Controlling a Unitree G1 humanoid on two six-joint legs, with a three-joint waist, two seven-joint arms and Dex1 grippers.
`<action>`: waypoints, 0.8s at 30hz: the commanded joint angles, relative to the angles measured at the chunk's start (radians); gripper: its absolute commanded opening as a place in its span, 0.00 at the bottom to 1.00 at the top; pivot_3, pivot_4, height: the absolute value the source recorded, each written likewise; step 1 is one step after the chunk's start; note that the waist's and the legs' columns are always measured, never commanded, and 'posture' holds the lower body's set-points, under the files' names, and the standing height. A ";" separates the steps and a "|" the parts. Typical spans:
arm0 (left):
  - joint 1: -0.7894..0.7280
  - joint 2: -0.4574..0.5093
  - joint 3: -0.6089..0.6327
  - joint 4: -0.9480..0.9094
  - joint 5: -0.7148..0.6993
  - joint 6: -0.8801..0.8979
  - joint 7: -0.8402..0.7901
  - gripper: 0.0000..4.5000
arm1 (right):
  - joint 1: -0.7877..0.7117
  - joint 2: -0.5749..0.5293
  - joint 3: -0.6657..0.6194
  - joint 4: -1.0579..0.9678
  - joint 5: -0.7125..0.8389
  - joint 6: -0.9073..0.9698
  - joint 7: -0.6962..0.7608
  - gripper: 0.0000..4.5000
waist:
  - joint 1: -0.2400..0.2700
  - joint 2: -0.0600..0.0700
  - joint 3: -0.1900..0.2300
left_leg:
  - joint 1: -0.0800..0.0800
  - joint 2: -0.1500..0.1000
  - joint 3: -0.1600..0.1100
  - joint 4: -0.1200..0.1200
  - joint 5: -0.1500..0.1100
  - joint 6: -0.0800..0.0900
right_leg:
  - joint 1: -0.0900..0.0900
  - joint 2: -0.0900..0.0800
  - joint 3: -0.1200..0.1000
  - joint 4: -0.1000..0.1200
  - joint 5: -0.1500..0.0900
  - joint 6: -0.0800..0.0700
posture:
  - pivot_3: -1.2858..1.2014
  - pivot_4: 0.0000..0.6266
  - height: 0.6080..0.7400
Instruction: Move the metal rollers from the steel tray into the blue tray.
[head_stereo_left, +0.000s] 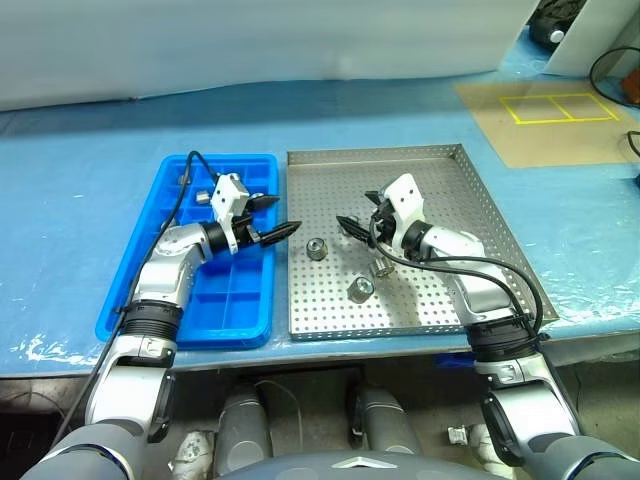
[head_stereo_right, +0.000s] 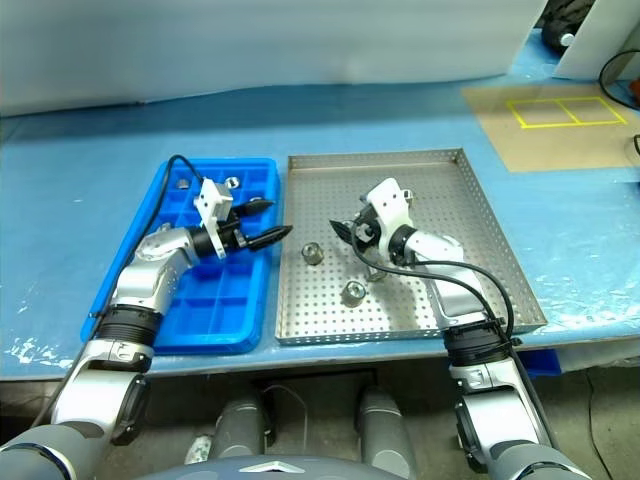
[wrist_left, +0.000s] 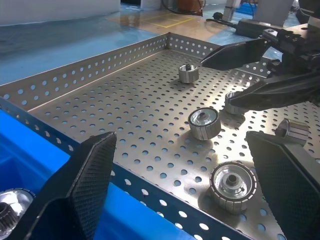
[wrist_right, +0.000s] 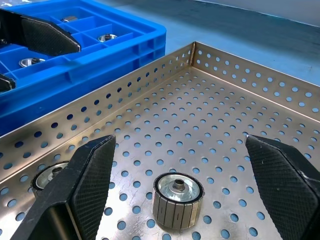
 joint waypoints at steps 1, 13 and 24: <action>-0.049 0.013 -0.036 -0.024 -0.004 -0.003 -0.069 0.98 | -0.013 -0.031 0.001 -0.060 0.005 -0.019 0.031 0.95 | 0.003 0.000 0.000 | 0.000 0.000 0.000 0.000 0.000 0.000 | 0.000 0.000 0.000 0.000 0.000 0.000 | 0.42 0.24 1.00; -0.159 -0.020 -0.135 0.115 0.052 -0.078 -0.195 0.98 | 0.025 -0.074 -0.004 -0.126 0.013 0.002 0.044 0.95 | -0.003 0.000 0.000 | 0.001 0.000 0.000 0.001 0.000 0.000 | 0.001 0.000 0.000 0.000 0.000 0.000 | 0.39 0.24 1.00; -0.373 -0.098 -0.221 0.546 0.226 -0.299 -0.275 0.98 | 0.139 -0.274 -0.084 -0.433 0.185 0.197 0.206 0.95 | -0.006 0.000 0.000 | 0.003 -0.001 0.000 0.002 -0.002 0.003 | 0.006 0.000 0.001 -0.004 0.000 0.000 | 0.34 0.24 1.00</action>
